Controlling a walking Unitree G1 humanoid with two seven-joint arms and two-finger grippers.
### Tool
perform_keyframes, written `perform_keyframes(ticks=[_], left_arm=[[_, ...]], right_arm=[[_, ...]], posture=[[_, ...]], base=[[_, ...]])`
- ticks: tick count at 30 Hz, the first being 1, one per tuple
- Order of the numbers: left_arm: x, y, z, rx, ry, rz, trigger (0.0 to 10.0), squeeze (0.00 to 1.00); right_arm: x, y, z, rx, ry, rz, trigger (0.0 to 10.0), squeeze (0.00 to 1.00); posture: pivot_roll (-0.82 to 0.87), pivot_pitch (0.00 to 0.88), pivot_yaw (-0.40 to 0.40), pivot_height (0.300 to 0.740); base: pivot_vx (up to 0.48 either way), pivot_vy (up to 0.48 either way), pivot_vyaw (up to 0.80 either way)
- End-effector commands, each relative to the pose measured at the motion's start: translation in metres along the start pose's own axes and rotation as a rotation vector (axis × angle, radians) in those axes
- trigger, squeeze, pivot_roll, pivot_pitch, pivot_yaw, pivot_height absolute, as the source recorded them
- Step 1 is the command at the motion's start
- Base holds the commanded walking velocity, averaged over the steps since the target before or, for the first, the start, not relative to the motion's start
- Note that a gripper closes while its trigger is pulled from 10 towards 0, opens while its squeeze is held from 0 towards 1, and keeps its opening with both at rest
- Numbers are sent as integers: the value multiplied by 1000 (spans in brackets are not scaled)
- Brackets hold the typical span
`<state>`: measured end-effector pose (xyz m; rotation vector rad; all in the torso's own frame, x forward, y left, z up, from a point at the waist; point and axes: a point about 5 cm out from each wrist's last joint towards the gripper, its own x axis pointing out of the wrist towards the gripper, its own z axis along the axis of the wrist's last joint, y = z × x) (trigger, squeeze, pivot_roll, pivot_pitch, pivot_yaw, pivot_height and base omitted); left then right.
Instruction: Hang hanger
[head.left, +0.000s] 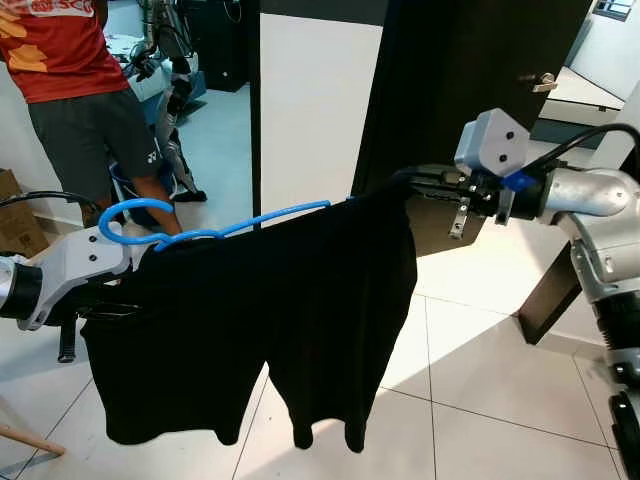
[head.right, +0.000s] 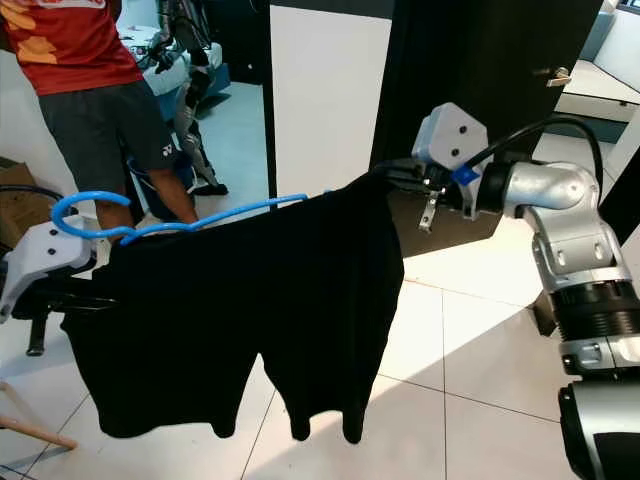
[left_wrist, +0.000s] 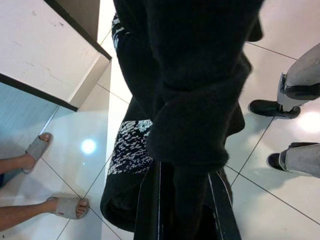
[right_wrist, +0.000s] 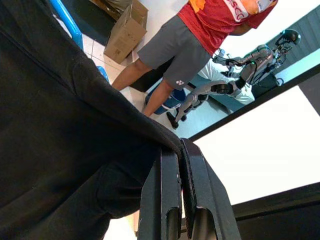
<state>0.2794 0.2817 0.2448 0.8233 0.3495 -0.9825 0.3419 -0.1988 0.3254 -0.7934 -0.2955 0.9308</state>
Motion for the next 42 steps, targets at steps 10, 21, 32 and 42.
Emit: perform_keyframes(ticks=[10, 21, 32, 42], left_arm=[[36, -24, 1, -25, 1, -111, 10000, 0], [55, -7, -7, -104, 55, 133, 10000, 0], [35, -12, -38, -78, 272, 154, 10000, 0], [36, -22, -41, -87, 284, 117, 10000, 0]], right_arm=[[18, 3, 47, 17, -243, 80, 0, 0], [40, 45, 58, 56, -309, 296, 0, 0], [20, 16, 33, 47, -163, 121, 0, 0], [3, -8, 22, 32, -88, -28, 0, 0]], posture=[[26, 0, -93, 740], [24, 0, -95, 740], [32, 0, -96, 740], [39, 0, -93, 740]], base=[[0, 0, 0], [0, 0, 0], [0, 0, 0], [0, 0, 0]])
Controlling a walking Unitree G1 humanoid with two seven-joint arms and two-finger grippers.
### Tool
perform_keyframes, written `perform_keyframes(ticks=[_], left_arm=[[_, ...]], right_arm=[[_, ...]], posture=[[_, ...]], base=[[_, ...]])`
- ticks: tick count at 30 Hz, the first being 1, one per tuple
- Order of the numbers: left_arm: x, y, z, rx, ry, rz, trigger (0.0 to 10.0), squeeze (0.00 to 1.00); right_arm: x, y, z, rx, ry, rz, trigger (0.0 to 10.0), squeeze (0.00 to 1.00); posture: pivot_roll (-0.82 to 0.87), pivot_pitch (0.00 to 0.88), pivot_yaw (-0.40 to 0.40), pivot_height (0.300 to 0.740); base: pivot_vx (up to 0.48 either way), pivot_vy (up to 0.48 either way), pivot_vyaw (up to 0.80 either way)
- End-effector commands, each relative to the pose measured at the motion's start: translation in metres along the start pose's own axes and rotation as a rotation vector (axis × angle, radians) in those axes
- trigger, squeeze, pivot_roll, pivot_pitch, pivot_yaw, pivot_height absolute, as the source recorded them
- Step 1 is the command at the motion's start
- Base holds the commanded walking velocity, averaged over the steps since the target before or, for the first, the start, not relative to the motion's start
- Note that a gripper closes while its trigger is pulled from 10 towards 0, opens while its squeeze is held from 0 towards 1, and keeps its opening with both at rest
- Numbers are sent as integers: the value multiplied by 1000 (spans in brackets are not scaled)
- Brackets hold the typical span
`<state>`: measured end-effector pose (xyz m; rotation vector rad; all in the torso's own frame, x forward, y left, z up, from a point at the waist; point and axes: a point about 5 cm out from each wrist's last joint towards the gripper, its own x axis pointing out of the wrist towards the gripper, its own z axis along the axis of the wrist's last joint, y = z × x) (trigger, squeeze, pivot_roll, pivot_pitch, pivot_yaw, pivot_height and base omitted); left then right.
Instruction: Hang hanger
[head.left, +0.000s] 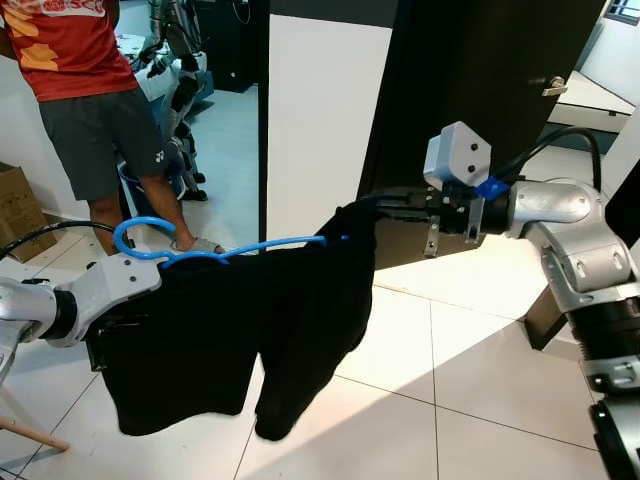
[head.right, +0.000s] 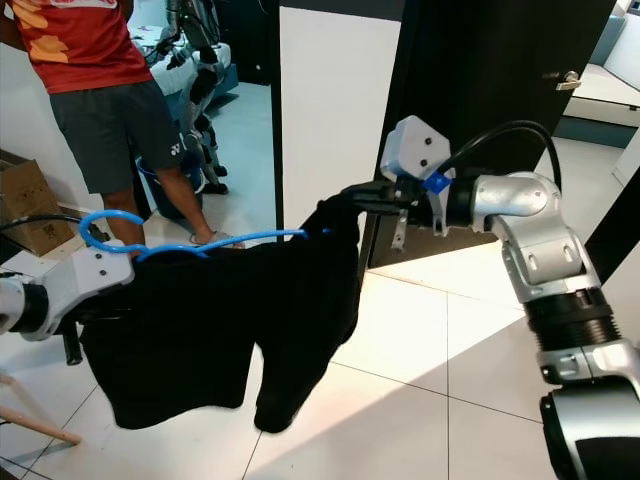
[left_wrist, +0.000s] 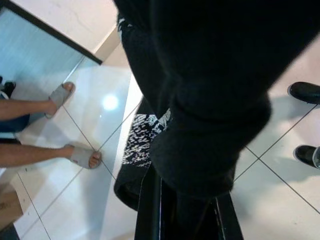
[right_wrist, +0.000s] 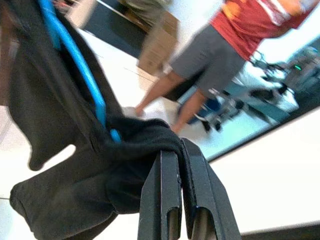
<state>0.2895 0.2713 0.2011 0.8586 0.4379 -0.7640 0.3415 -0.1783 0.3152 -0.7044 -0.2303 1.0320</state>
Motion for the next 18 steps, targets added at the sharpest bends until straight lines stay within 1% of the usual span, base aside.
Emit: perform_keyframes(ticks=[1, 4, 6, 8, 10, 11, 13, 16, 18], left_arm=[[1, -9, -20, -16, 136, -35, 10000, 0], [4, -11, -21, -15, 146, -26, 10000, 0], [5, -10, -20, -14, 144, -12, 10000, 0], [2, -5, -20, -11, 144, 16, 10000, 0], [1, -4, -20, -10, 145, 22, 10000, 0], [-3, -2, -23, -6, 163, 30, 10000, 0], [-5, -1, -24, 0, 173, 32, 10000, 0], [-4, -8, -25, 2, 176, -1, 10000, 0], [-4, -9, -25, 3, 176, -6, 10000, 0]], right_arm=[[-20, -23, 22, -75, -65, -134, 0, 0], [-25, -27, 23, -74, -65, -149, 0, 0], [-27, -28, 21, -74, -55, -149, 0, 0], [-31, -30, 14, -71, -21, -155, 0, 0], [-32, -31, 12, -71, -13, -157, 0, 0], [-37, -31, 7, -66, 17, -157, 0, 0], [-39, -31, 4, -64, 31, -157, 0, 0], [-45, -33, 4, -58, 27, -161, 0, 0], [-46, -33, 5, -58, 29, -160, 0, 0]], posture=[[39, 0, -94, 740], [37, 0, -93, 740], [36, 0, -95, 740], [36, 0, -95, 740], [36, 0, -95, 740], [38, 0, -96, 740], [40, 0, -96, 740], [40, 0, -94, 740], [40, 0, -94, 740]], base=[[0, 0, 0], [0, 0, 0], [0, 0, 0], [0, 0, 0], [0, 0, 0], [0, 0, 0], [0, 0, 0], [0, 0, 0], [0, 0, 0]])
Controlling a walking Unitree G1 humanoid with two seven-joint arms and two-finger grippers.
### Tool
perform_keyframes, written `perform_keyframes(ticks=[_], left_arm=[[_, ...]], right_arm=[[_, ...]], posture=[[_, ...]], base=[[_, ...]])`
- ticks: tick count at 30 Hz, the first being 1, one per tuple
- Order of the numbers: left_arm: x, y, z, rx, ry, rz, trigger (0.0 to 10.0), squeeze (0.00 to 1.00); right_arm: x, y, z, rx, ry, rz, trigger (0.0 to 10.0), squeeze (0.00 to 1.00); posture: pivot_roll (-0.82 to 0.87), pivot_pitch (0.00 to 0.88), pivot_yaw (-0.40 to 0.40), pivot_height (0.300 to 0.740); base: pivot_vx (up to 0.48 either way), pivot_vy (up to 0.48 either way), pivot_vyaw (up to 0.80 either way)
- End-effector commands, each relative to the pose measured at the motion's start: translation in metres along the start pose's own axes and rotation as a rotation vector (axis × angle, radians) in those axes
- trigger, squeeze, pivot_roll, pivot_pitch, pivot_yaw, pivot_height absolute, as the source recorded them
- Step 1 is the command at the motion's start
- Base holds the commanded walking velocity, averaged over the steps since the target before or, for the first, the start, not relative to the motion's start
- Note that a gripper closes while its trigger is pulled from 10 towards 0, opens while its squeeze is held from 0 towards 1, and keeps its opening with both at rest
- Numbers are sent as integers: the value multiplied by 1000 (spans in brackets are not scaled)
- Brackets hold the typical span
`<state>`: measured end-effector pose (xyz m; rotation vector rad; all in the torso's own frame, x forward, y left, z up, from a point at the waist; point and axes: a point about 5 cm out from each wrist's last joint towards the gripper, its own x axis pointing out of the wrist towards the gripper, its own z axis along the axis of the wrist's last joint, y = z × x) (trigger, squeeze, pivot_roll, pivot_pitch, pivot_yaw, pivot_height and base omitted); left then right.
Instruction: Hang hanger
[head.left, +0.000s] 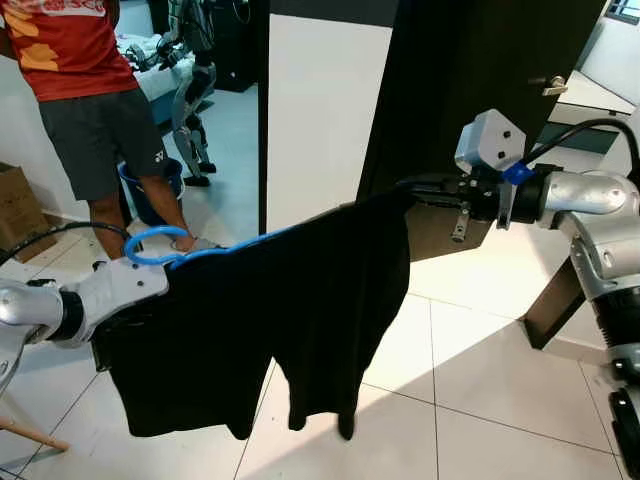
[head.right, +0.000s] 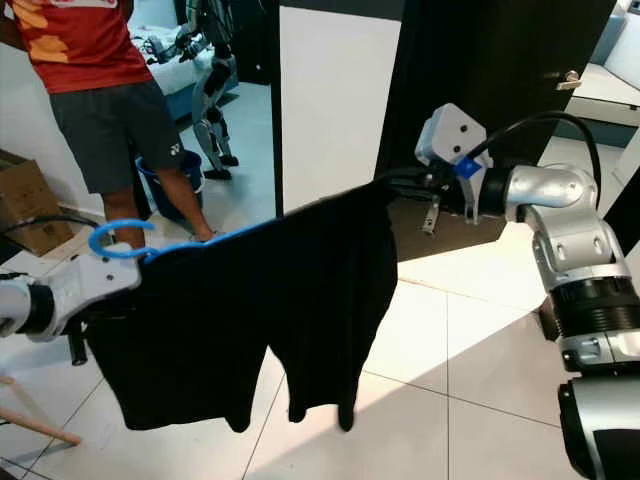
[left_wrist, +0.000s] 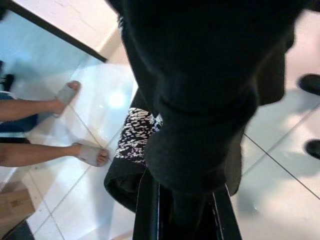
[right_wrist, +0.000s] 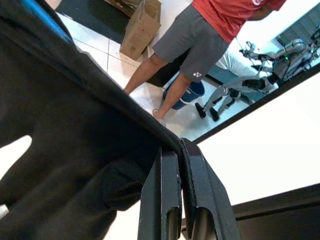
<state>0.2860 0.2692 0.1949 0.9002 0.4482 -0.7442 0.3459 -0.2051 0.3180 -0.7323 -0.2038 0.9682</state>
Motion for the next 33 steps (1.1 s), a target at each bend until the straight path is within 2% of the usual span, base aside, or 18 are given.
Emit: perform_keyframes(ticks=[1, 10, 13, 15, 17, 18, 20, 21, 22, 25, 29, 31, 33], left_arm=[[-6, -4, -24, -23, 152, -23, 10000, 0], [-2, -9, -29, -23, 166, -35, 10000, 0], [9, -15, -23, -22, 132, -60, 10000, 0], [10, -16, -21, -21, 128, -62, 10000, 0], [20, -17, -14, -24, 102, -62, 10000, 0], [20, -17, -14, -24, 102, -62, 10000, 0], [32, -19, -5, -26, 75, -58, 10000, 0], [32, -19, -5, -26, 75, -58, 10000, 0], [38, -17, -1, -27, 69, -40, 10000, 0], [39, -16, 0, -28, 70, -29, 10000, 0], [41, -5, -2, -51, 86, 56, 10000, 0], [41, -5, -2, -51, 86, 56, 10000, 0], [37, 6, -3, -81, 86, 118, 10000, 0]], right_arm=[[-27, -20, 15, -42, -24, -100, 0, 0], [-28, -20, 24, -42, -68, -77, 0, 0], [-15, -17, 37, -59, -141, -63, 0, 0], [-12, -16, 39, -60, -155, -57, 0, 0], [14, 2, 56, -34, -286, 27, 0, 0], [14, 2, 56, -34, -286, 27, 0, 0], [39, 22, 80, -11, -425, 116, 0, 0], [39, 22, 80, -11, -425, 116, 0, 0], [49, 32, 93, 4, -493, 164, 0, 0], [51, 35, 97, 8, -508, 180, 0, 0], [59, 53, 97, 13, -509, 261, 0, 0], [59, 53, 97, 13, -509, 261, 0, 0], [61, 64, 84, 4, -442, 296, 0, 0]], posture=[[40, 0, -95, 740], [33, 0, -94, 740], [25, 0, -91, 740], [25, 0, -91, 740], [20, 0, -90, 740], [20, 0, -90, 740], [18, 0, -88, 740], [18, 0, -88, 740], [16, 0, -88, 740], [16, 0, -88, 740], [15, 0, -93, 740], [15, 0, -93, 740], [11, 0, -95, 740]], base=[[0, 0, 0], [0, 0, 0], [0, 0, 0], [0, 0, 0], [0, 0, 0], [0, 0, 0], [0, 0, 0], [0, 0, 0], [0, 0, 0], [0, 0, 0], [0, 0, 0], [0, 0, 0], [0, 0, 0]])
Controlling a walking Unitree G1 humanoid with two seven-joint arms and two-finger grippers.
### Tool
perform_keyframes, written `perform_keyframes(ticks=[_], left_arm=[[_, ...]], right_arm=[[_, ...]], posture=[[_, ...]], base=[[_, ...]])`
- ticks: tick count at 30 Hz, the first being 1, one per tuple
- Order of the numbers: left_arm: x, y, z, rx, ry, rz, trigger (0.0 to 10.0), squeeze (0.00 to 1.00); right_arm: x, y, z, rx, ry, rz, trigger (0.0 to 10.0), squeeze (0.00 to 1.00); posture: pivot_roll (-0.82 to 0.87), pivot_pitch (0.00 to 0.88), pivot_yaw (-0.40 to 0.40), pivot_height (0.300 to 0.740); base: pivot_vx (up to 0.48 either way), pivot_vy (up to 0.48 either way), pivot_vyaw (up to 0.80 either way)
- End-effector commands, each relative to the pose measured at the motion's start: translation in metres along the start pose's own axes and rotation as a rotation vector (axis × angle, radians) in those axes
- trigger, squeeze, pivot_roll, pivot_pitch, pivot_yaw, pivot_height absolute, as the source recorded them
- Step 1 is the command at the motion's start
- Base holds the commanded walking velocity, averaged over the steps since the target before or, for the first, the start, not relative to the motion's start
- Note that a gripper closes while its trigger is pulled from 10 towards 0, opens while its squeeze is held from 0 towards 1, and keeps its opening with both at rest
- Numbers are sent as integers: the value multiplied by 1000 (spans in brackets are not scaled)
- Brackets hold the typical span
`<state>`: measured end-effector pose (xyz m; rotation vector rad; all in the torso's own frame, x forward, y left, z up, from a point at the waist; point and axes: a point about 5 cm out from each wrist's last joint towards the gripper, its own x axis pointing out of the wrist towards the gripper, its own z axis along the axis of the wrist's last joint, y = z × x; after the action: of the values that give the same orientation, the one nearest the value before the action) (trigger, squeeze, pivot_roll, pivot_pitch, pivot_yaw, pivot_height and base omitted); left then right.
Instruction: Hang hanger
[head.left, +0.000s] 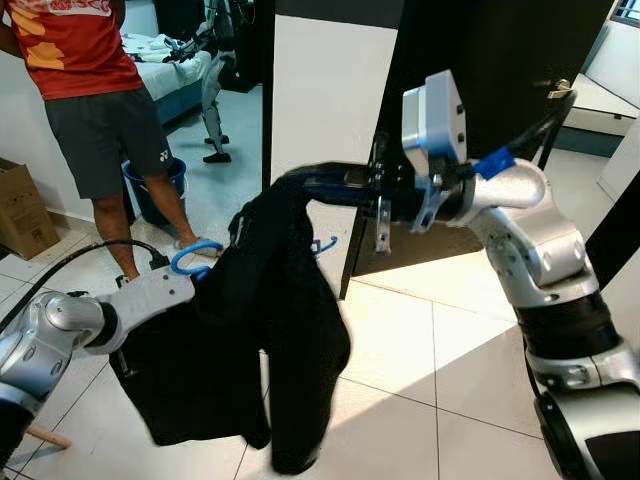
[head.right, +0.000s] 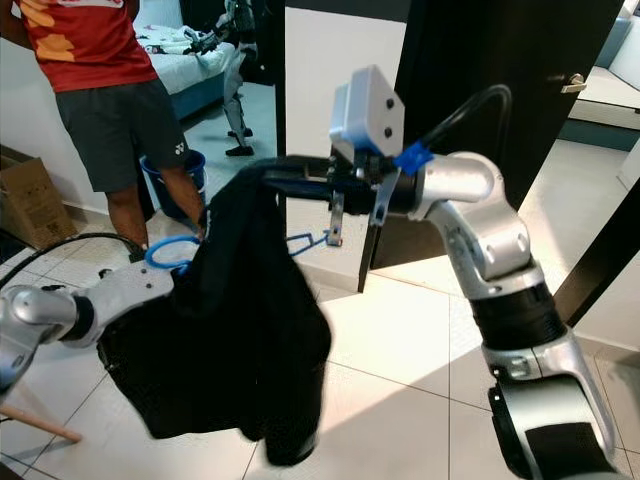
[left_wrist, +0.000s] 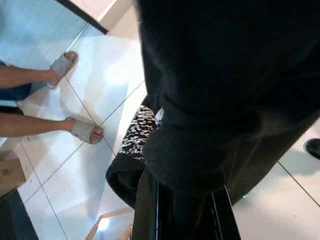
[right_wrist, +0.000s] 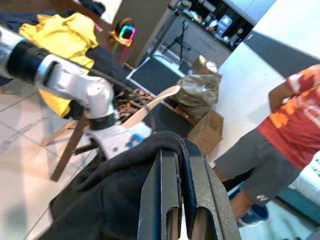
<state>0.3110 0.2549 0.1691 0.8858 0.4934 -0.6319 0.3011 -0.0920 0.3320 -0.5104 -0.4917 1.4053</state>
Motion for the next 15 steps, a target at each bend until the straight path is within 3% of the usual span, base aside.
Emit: perform_keyframes(ticks=[1, 9, 15], left_arm=[[-5, 14, -3, -59, 11, 83, 10000, 0], [-26, 43, -10, -123, 13, 241, 10000, 0], [-29, 50, -10, -127, -2, 302, 10000, 0]], right_arm=[[-5, 8, -9, -20, 68, 19, 0, 0], [-22, 24, -36, 3, 256, -6, 0, 0], [-21, 32, -42, 30, 274, -7, 0, 0]], posture=[[11, 0, -95, 740], [13, 0, -100, 740], [13, 0, -103, 740]], base=[[0, 0, 0], [0, 0, 0], [0, 0, 0]])
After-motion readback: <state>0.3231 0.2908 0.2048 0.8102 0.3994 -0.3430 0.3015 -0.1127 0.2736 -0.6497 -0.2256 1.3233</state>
